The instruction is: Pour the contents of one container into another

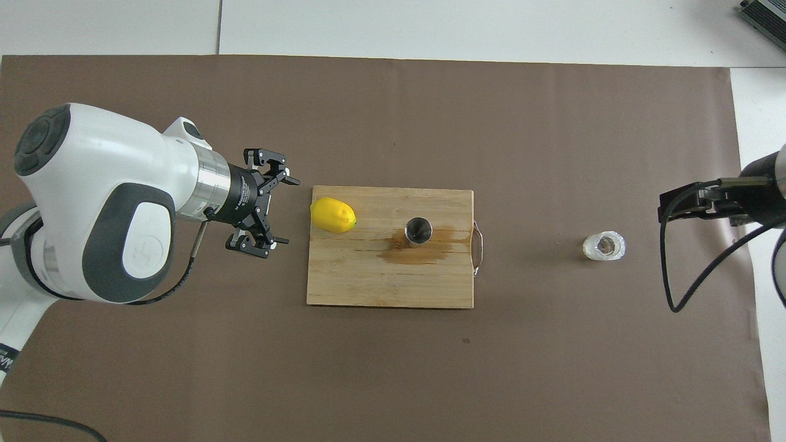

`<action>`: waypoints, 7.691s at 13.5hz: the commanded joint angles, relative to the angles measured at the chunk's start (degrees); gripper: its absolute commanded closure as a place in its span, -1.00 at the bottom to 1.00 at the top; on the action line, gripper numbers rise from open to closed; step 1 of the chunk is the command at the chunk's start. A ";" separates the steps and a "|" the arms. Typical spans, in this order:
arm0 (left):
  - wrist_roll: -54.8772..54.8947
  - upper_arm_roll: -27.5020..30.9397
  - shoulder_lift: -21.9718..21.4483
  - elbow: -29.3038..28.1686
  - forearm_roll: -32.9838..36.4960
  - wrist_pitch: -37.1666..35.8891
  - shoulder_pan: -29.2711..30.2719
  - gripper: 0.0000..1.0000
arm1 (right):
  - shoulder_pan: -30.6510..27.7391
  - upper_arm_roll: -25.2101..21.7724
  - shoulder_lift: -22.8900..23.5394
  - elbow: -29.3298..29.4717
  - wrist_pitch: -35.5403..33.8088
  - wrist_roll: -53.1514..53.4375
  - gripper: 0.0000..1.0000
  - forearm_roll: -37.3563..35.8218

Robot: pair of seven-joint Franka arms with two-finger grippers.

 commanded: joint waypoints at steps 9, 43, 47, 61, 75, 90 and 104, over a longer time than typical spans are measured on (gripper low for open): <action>36.77 4.63 -2.73 10.95 15.93 -18.11 0.33 -1.00 | -0.61 0.19 -1.40 -1.32 -0.32 -1.09 -1.00 0.45; 88.83 3.84 -6.43 17.72 20.25 -24.71 13.25 -1.00 | -0.61 0.28 -1.40 -1.41 -0.32 -1.09 -1.00 0.45; 88.74 4.01 -6.34 17.72 18.49 -25.42 12.37 -1.00 | -0.61 0.19 -1.40 -1.40 -0.32 -1.09 -1.00 0.45; 90.24 2.61 -6.08 17.90 19.46 -26.56 12.90 -1.00 | -0.61 0.37 -1.66 -2.36 0.73 -7.91 -1.00 0.80; 89.62 3.74 -7.14 17.72 20.07 -28.06 13.34 -1.00 | -1.92 0.19 -4.66 -26.89 29.83 -64.72 -1.00 4.49; 86.55 7.35 -4.58 17.63 20.07 -27.70 8.51 -1.00 | -9.82 0.10 -2.11 -30.66 31.58 -90.61 -1.00 11.42; 86.46 6.74 -4.05 17.55 23.94 -27.27 10.53 -1.00 | -14.76 0.19 8.97 -36.30 43.89 -128.08 -1.00 31.63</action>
